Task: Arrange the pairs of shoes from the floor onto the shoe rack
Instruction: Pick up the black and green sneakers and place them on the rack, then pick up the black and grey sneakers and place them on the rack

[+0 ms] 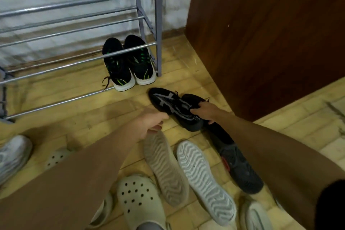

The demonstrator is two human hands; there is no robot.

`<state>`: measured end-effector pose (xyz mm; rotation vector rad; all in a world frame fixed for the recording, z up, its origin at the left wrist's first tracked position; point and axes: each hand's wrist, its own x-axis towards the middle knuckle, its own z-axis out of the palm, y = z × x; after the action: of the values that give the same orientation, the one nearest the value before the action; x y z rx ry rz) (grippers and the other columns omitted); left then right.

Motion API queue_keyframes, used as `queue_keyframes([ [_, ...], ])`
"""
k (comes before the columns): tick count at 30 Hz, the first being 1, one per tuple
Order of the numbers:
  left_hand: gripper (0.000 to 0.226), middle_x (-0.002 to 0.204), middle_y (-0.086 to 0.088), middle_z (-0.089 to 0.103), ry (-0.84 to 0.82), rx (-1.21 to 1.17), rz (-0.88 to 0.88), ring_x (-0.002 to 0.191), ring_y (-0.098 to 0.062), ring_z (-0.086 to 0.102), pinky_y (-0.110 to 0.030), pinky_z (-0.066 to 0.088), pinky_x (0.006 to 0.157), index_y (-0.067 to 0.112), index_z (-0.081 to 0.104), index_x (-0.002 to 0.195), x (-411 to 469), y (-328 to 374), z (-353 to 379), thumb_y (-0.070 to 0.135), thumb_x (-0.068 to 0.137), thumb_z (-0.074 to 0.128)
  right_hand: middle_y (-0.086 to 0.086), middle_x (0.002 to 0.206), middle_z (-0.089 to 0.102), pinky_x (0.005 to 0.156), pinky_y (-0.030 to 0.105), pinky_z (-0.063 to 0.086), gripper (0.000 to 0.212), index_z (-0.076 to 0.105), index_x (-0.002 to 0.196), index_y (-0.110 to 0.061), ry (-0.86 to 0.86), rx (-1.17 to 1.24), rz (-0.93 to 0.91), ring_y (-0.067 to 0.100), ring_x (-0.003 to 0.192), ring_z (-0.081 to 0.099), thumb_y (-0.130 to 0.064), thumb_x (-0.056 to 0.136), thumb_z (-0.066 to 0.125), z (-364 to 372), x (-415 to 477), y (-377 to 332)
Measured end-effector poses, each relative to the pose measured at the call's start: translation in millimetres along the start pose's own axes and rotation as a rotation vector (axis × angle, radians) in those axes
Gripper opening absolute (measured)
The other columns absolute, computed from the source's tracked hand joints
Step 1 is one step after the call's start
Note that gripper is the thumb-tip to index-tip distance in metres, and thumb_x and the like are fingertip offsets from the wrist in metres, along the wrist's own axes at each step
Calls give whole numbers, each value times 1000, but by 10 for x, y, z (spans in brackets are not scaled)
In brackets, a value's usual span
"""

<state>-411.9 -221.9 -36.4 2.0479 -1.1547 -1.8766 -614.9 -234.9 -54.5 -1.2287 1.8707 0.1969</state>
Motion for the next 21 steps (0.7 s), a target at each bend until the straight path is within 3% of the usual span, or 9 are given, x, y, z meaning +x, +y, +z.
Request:
queue_keyframes([
  [5,26,102,-7,67,-2,99,2,97,-22,65,-33,54,84,10,64,105,91,-114,48,25,84,65,24,132,55,94,48,48,47,50,131,2,18,-4,5,38,116,56,-31,98,48,128,170,-18],
  [8,24,98,-8,68,15,76,-24,87,-20,66,-33,54,81,8,65,104,160,-160,-37,23,86,63,23,134,50,90,48,49,57,30,142,-1,42,-58,24,39,116,54,-21,95,54,186,289,-18],
  [12,17,95,-11,70,67,-90,-86,78,-23,65,-37,54,81,9,62,98,144,-182,-141,23,91,57,22,143,38,98,46,46,80,12,149,-5,66,-102,53,43,126,43,-18,87,62,317,312,-25],
  [13,14,93,-10,69,65,-89,-100,78,-23,65,-35,53,76,10,61,94,117,-184,-155,23,91,57,22,138,42,94,41,47,82,14,149,-2,23,-87,66,39,124,46,-18,86,64,340,270,-31],
  [14,12,90,-9,69,63,-77,-108,77,-23,64,-32,51,70,11,60,90,82,-185,-167,23,90,57,20,125,48,86,35,47,71,28,143,0,-24,-57,71,35,116,49,-17,85,66,361,232,-33],
  [16,12,88,-7,67,59,-33,-115,75,-21,63,-28,47,64,12,59,86,-30,-157,-182,23,90,56,13,101,53,73,31,45,35,52,110,-4,-66,18,65,28,100,52,-14,81,69,379,156,-41],
  [18,11,89,-6,66,60,40,-105,72,-18,62,-24,47,58,10,60,92,-151,-112,-194,20,90,56,17,111,59,65,33,50,42,54,115,-3,-104,134,68,31,100,59,-12,78,73,366,50,-83],
  [20,15,96,-6,63,72,107,-90,71,-14,58,-21,44,44,8,59,103,-297,-67,-203,11,91,52,18,117,60,69,36,55,44,57,118,4,-146,195,44,32,101,61,-9,79,74,322,-121,-172],
  [21,20,99,-6,60,72,129,-84,77,-15,57,-20,44,46,7,57,110,-395,-40,-205,7,92,49,18,116,62,75,38,56,42,58,116,8,-165,217,17,32,102,62,-7,80,74,275,-228,-224],
])
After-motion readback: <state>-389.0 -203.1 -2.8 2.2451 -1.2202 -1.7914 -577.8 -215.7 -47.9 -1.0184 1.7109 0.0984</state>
